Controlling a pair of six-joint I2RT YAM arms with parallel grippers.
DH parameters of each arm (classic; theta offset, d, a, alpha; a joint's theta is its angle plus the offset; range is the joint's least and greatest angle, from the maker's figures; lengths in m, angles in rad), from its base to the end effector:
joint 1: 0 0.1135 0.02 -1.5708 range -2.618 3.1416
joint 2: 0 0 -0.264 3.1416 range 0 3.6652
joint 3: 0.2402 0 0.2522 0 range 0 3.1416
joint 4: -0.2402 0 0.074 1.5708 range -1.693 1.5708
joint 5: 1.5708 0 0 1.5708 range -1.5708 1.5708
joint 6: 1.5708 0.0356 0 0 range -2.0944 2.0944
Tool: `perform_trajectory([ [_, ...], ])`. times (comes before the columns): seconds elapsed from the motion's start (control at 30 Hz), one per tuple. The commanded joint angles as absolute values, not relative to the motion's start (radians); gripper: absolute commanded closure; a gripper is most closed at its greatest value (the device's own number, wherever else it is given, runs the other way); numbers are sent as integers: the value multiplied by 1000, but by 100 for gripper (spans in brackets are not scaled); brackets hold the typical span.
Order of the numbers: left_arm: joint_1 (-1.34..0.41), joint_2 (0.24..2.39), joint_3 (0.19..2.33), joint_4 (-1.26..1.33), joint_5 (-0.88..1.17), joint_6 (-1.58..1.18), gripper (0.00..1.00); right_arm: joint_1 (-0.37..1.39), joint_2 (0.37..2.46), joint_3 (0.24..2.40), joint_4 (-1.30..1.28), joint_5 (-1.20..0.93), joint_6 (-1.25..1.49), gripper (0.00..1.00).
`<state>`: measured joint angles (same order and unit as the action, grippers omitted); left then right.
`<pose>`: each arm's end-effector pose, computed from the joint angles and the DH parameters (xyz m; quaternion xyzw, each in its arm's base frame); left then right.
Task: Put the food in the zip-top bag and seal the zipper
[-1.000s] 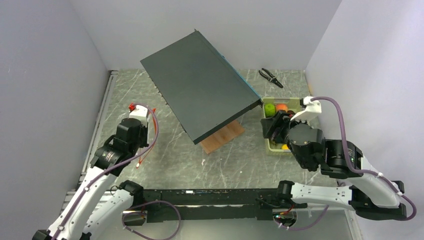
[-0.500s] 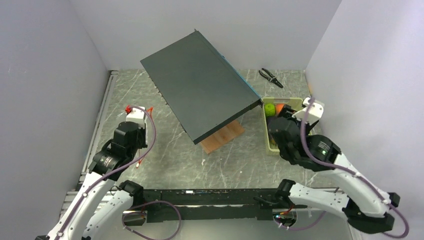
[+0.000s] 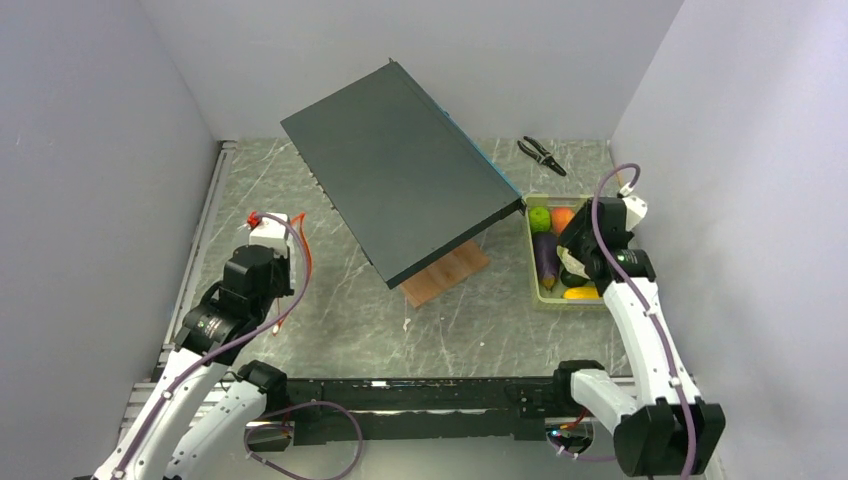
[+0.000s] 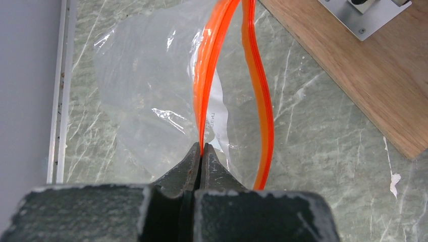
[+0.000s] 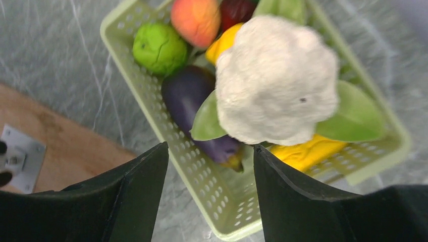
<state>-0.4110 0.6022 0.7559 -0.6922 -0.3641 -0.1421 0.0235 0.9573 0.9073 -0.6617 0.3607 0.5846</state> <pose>0.1219 -0.0393 0.3048 0.0261 0.8596 0.0190 0.5099 0.1972 -0.0079 0.3070 0.3194 0.8388 -0.0329 0.4397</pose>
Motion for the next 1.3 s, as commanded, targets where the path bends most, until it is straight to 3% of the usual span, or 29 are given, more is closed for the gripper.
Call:
perform_trajectory([
  [0.0,-408,592,750,-640,-348,-126,100,-26,1017,862,-487,97,558,35],
  [0.2,-408,584,749,-642,-324,-111,100,-34,1078,813,-372,-5,570,52],
  [0.53,-408,585,753,-649,-296,-91,100,-36,1226,805,-338,-1,534,50],
  [0.9,-408,562,750,-646,-288,-80,100,-35,1242,726,-318,169,499,51],
  [1.27,-408,553,750,-646,-334,-91,100,-23,1155,735,-363,135,493,41],
])
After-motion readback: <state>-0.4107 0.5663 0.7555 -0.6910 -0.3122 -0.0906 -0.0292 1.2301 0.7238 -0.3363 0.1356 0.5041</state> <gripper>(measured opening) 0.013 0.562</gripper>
